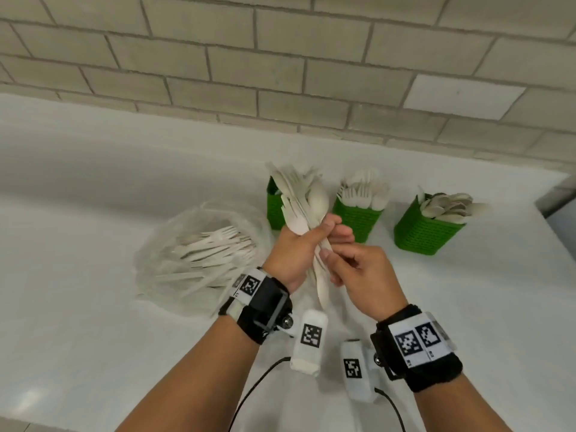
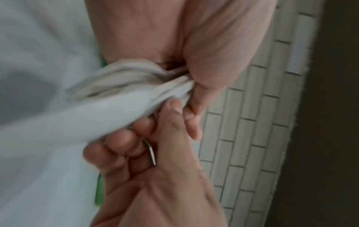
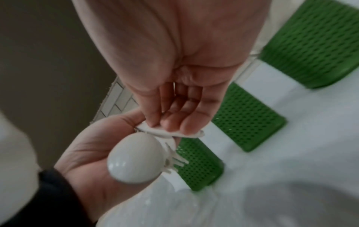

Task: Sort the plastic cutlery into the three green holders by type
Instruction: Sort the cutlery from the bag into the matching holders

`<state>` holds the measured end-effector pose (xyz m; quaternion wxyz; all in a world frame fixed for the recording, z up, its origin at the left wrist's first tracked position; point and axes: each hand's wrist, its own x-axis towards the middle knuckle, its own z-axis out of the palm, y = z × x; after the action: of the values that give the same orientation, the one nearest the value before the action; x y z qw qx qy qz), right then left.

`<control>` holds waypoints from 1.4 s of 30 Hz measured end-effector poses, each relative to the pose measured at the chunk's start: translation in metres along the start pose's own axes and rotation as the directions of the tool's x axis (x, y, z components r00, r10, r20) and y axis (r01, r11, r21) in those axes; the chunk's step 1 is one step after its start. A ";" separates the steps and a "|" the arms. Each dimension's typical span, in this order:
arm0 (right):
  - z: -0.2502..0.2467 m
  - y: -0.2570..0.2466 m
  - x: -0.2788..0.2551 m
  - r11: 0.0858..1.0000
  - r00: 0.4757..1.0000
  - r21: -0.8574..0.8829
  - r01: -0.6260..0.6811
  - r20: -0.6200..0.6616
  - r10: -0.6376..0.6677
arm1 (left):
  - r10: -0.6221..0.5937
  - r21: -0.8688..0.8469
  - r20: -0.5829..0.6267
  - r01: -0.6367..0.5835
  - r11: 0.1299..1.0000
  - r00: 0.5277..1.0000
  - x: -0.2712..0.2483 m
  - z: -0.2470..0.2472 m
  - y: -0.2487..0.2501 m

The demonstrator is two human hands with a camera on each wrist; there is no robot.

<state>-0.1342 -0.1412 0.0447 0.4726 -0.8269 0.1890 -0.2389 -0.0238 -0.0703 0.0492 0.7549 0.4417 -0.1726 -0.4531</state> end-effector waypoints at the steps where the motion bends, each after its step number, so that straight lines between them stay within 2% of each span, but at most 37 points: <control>1: -0.005 0.009 -0.009 0.999 1.000 -0.027 -0.030 0.005 0.030 | -0.052 -0.060 0.005 0.052 0.997 0.999 0.000 0.004 -0.011; 3: -0.015 0.025 -0.025 0.995 0.996 -0.051 -0.088 0.015 0.089 | -0.117 -0.124 -0.004 0.116 0.986 0.993 0.000 0.010 -0.027; 6: -0.029 0.041 -0.046 0.986 0.985 -0.051 -0.160 0.056 0.163 | -0.135 -0.132 -0.018 0.132 0.982 0.991 -0.002 0.016 -0.041; 10: -0.040 0.049 -0.055 0.973 0.958 -0.066 -0.220 0.175 0.228 | -0.149 -0.001 -0.003 0.149 0.989 0.989 -0.006 0.018 -0.049; 11: -0.041 0.049 -0.053 0.972 0.957 -0.070 -0.226 0.170 0.235 | -0.152 0.015 -0.008 0.152 0.988 0.988 -0.007 0.017 -0.050; 13: -0.046 0.043 -0.046 0.966 0.965 0.026 -0.257 0.068 0.255 | -0.149 0.062 -0.007 0.150 0.987 0.989 -0.008 0.018 -0.049; 16: -0.051 0.035 -0.034 0.964 0.963 0.173 -0.200 -0.145 0.226 | -0.134 0.333 0.051 0.109 0.936 0.990 -0.010 0.021 -0.046; 18: -0.050 0.028 -0.024 0.981 0.959 0.123 -0.147 -0.226 0.172 | -0.147 0.496 0.130 0.065 0.866 0.981 -0.011 0.025 -0.046; 21: -0.045 0.030 -0.010 0.990 0.953 0.021 -0.138 -0.271 0.139 | -0.185 0.585 0.196 0.037 0.810 0.963 -0.008 0.026 -0.053; 24: -0.044 0.040 -0.005 0.986 0.965 0.058 -0.156 -0.205 0.165 | -0.193 0.580 0.174 0.058 0.813 0.966 -0.004 0.020 -0.058; 29: -0.050 0.055 -0.007 0.916 0.934 0.307 -0.257 -0.165 0.317 | -0.180 0.452 0.098 0.117 0.884 0.979 -0.008 0.010 -0.060; 37: -0.048 0.061 -0.003 0.863 0.867 0.432 -0.262 -0.289 0.407 | -0.141 0.405 0.095 0.091 0.910 0.985 -0.008 0.008 -0.066; 42: -0.047 0.066 -0.002 0.848 0.847 0.479 -0.225 -0.335 0.414 | -0.132 0.334 0.006 0.123 0.935 0.991 -0.007 0.007 -0.068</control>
<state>-0.1684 -0.2042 0.0070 0.6208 -0.5876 0.3694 -0.3645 -0.0676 -0.0817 -0.0018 0.6359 0.5666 -0.2284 -0.4716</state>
